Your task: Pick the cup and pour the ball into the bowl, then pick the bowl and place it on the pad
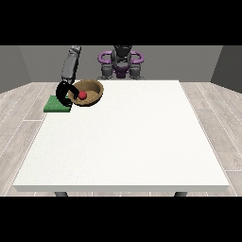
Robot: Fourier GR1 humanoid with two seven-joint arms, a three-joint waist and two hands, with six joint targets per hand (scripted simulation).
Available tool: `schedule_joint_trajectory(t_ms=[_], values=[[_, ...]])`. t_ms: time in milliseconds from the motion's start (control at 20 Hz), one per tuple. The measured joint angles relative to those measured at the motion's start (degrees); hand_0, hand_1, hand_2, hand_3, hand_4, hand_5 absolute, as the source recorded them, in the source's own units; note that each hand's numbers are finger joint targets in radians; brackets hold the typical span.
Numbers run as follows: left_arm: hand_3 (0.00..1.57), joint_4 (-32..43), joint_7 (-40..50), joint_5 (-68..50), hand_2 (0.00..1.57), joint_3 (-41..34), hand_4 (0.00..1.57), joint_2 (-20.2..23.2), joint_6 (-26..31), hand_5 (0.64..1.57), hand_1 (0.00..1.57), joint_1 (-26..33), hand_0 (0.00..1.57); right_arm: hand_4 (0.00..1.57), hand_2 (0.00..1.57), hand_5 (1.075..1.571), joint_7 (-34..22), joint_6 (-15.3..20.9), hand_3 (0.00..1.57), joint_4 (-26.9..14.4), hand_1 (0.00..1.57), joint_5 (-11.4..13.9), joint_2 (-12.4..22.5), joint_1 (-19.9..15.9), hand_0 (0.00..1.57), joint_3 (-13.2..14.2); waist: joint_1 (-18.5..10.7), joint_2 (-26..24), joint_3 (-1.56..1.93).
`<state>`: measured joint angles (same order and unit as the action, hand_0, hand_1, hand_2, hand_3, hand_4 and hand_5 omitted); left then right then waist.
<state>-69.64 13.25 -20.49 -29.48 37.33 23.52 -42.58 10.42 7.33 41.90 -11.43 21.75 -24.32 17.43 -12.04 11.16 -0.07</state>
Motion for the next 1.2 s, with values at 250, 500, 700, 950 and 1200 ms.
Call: schedule_joint_trajectory(t_ms=[250,500,700,950,1200], values=[[0.00,3.87,-2.24,0.84,0.00,-1.55,1.20,1.77,0.79,1.541,0.00,2.46,0.00,1.09,1.57,1.568,-9.95,-1.85,0.68,0.93,1.57,2.69,9.91,-1.58,1.57,-1.26,3.96,-1.47,-0.06],[0.00,5.37,-5.58,1.51,0.00,-2.35,1.20,2.00,1.36,1.543,0.00,6.52,0.00,1.07,1.57,1.566,-15.75,-5.08,0.67,0.61,1.57,2.72,15.61,-3.18,1.57,-0.65,6.08,-3.16,0.00],[0.00,8.13,-8.39,2.18,0.00,-3.06,1.21,3.08,1.72,1.550,0.00,8.85,0.00,1.09,1.57,1.564,-17.79,-6.48,0.57,1.87,1.57,2.97,16.68,-3.68,1.57,-0.91,8.60,-3.75,0.02],[0.00,8.76,-12.02,2.00,0.00,-3.71,1.22,3.75,2.27,1.553,0.00,10.77,0.00,1.07,1.57,1.568,-15.44,-8.41,0.49,-0.37,1.57,2.92,17.72,-3.35,1.57,0.34,8.72,-1.76,0.06],[0.00,9.91,-13.65,0.92,0.00,-4.51,1.21,6.05,3.61,1.555,0.00,10.43,0.00,1.05,1.57,1.569,-13.44,-8.03,0.45,-3.05,1.57,1.50,16.25,-5.15,1.57,2.32,8.21,1.08,0.09]])
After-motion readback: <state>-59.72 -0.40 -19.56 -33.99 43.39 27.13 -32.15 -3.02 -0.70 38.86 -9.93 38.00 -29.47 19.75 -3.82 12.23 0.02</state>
